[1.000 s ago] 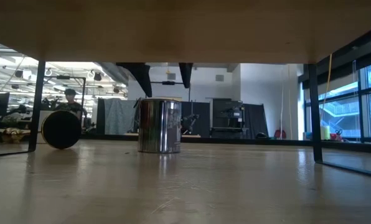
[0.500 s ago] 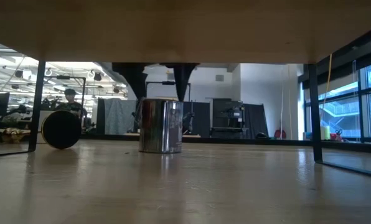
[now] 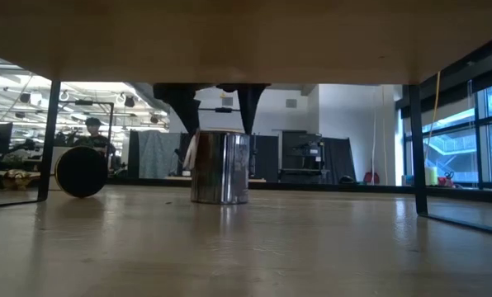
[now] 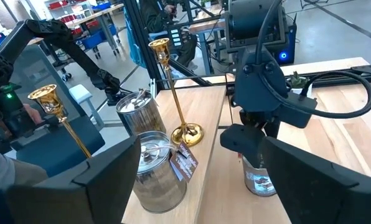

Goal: Pick & Place candle stick holders
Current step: Put the silver scented candle on the shelf

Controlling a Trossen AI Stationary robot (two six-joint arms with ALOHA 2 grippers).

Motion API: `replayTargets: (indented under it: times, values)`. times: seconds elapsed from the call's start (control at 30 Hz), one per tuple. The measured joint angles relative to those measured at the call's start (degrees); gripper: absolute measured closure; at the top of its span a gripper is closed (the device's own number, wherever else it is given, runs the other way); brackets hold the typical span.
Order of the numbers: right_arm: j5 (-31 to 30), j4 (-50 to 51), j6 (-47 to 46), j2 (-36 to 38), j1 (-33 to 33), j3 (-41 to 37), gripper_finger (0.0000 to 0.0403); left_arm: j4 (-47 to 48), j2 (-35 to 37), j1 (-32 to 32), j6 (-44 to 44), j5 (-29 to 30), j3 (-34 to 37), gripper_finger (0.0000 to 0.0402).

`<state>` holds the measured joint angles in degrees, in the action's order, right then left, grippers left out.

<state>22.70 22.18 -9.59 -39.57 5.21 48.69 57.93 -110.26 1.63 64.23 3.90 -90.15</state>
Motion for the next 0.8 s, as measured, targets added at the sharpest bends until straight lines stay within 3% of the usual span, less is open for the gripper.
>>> replayTargets:
  times: [0.33,0.6,0.8]
  values:
    - [0.0,-0.2,0.6,0.0,0.0,0.0,0.0065,0.6,-0.1,0.4,-3.8,1.9,-5.3,0.0002]
    - [0.0,-0.2,0.6,-0.1,0.0,0.0,0.0065,6.2,-1.1,0.2,-4.1,0.9,-5.4,0.0002]
    - [-0.2,-0.3,0.6,-0.2,0.0,0.0,0.0065,4.5,-1.7,-0.7,-4.3,0.9,-5.5,0.0002]
